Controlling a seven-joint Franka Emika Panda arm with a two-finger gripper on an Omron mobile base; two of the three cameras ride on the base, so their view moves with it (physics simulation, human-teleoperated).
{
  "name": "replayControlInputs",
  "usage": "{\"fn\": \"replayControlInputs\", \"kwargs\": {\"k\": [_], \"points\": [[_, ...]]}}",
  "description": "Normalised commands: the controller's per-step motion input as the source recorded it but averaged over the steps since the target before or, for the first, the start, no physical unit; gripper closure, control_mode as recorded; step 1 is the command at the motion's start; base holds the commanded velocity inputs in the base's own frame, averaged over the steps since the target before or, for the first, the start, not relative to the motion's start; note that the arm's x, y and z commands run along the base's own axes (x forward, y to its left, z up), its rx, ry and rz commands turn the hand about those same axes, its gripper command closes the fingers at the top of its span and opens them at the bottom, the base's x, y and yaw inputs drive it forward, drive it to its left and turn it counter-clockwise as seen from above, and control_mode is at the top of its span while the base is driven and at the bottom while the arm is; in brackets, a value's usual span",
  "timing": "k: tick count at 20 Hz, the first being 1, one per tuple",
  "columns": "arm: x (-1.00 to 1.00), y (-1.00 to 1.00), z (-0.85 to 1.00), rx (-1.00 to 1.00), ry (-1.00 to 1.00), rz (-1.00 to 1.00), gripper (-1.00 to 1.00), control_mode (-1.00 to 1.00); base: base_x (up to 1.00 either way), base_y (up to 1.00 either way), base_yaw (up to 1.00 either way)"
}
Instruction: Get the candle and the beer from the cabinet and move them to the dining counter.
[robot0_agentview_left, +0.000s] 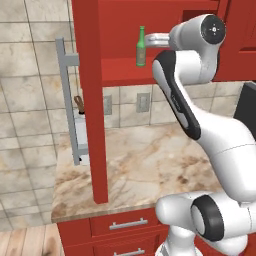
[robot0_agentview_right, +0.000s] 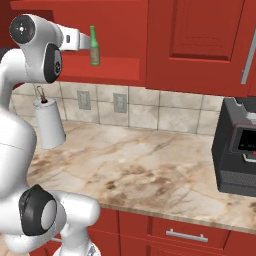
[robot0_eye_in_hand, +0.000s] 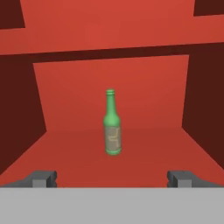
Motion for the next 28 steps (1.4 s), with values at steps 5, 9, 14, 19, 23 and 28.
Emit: {"fn": "replayControlInputs", "kwargs": {"k": [5,9,14,19,23,28], "points": [[0.4,0.16,0.0,0.0,0.0,0.0,-1.0,-1.0,0.0,0.0,0.0],[0.4,0.0,0.0,0.0,0.0,0.0,-1.0,-1.0,0.0,0.0,0.0],[0.35,0.0,0.0,0.0,0.0,0.0,-1.0,-1.0,0.0,0.0,0.0],[0.34,0.0,0.0,0.0,0.0,0.0,-1.0,-1.0,0.0,0.0,0.0],[0.27,0.0,0.0,0.0,-0.02,0.0,-1.0,-1.0,0.0,0.0,0.0],[0.21,-0.09,0.0,0.0,-0.03,0.0,-1.0,-1.0,0.0,0.0,0.0]]}}
